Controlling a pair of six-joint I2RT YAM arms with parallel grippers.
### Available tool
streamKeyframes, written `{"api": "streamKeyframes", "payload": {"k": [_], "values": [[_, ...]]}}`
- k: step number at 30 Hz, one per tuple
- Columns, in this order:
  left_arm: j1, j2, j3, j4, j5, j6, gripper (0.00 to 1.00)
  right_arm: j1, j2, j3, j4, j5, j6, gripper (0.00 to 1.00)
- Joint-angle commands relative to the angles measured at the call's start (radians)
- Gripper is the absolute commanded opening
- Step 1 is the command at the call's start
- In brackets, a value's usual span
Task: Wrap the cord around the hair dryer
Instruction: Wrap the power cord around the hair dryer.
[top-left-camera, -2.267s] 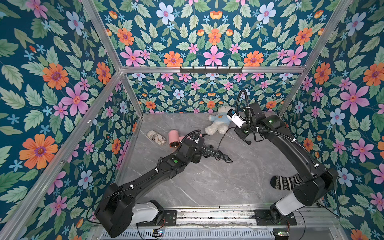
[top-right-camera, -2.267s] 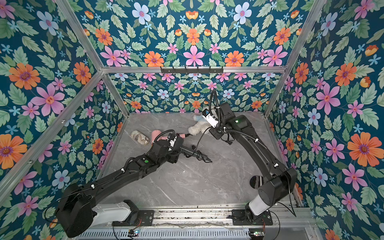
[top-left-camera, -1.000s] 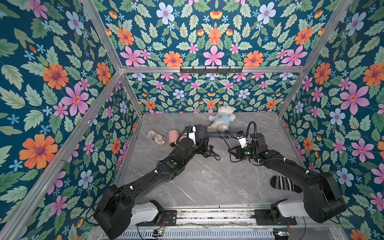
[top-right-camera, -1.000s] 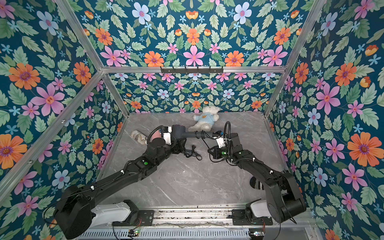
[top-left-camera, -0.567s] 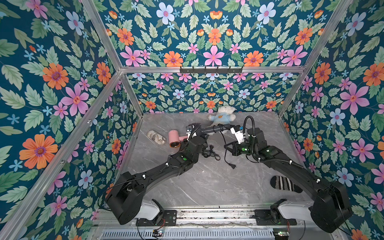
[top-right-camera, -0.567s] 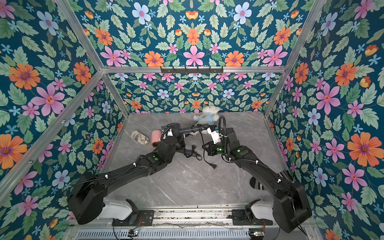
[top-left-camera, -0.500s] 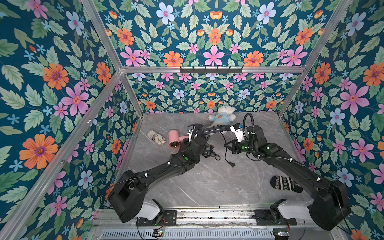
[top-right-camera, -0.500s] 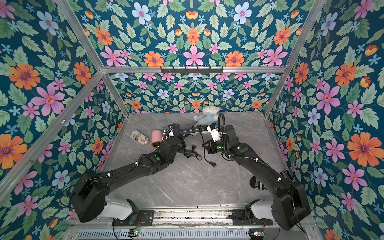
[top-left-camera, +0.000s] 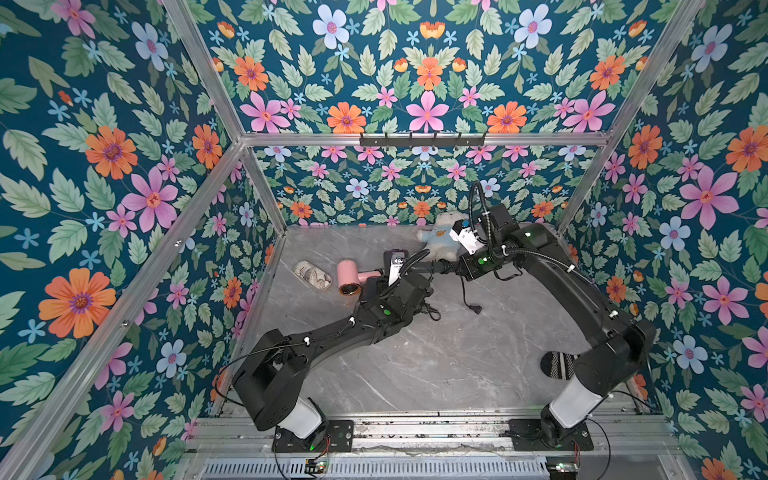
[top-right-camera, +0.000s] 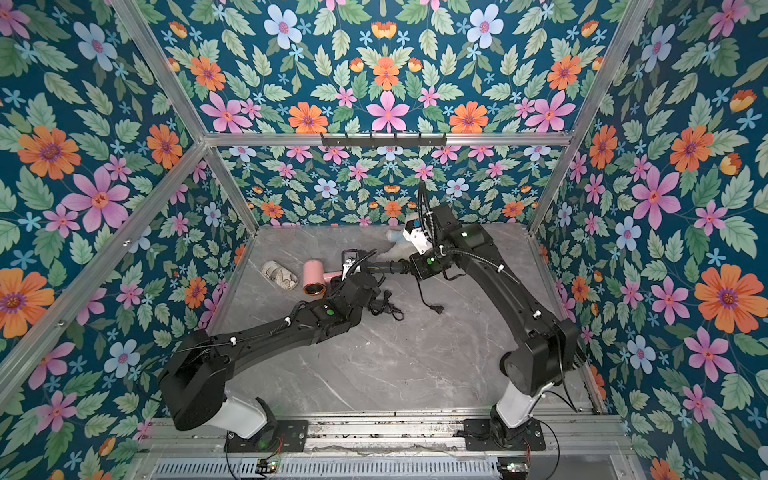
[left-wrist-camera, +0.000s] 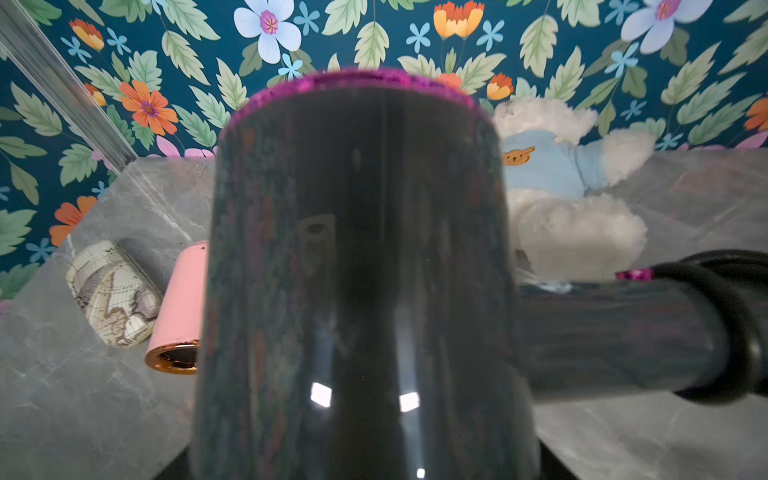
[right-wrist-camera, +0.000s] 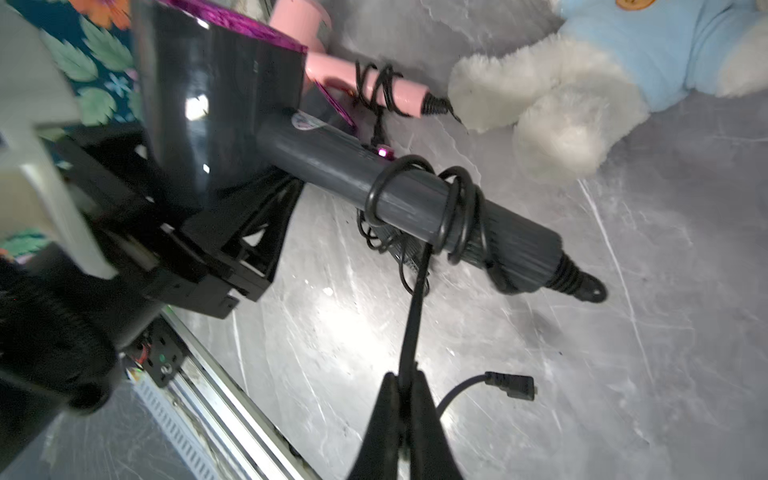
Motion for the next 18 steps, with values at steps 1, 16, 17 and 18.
{"api": "streamKeyframes", "payload": {"k": [1, 16, 17, 18], "values": [[0.002, -0.014, -0.007, -0.193, -0.078, 0.120, 0.00, -0.003, 0.052, 0.102, -0.299, 0.133, -0.114, 0.00], [-0.059, -0.010, -0.061, -0.263, 0.495, 0.429, 0.00, 0.089, 0.128, 0.132, -0.388, 0.206, -0.491, 0.00], [-0.059, -0.021, -0.070, -0.268, 0.526, 0.440, 0.00, 0.090, 0.133, 0.130, -0.392, 0.180, -0.515, 0.00], [-0.059, -0.038, -0.077, -0.269, 0.561, 0.445, 0.00, 0.091, 0.132, 0.125, -0.387, 0.144, -0.540, 0.00]]}}
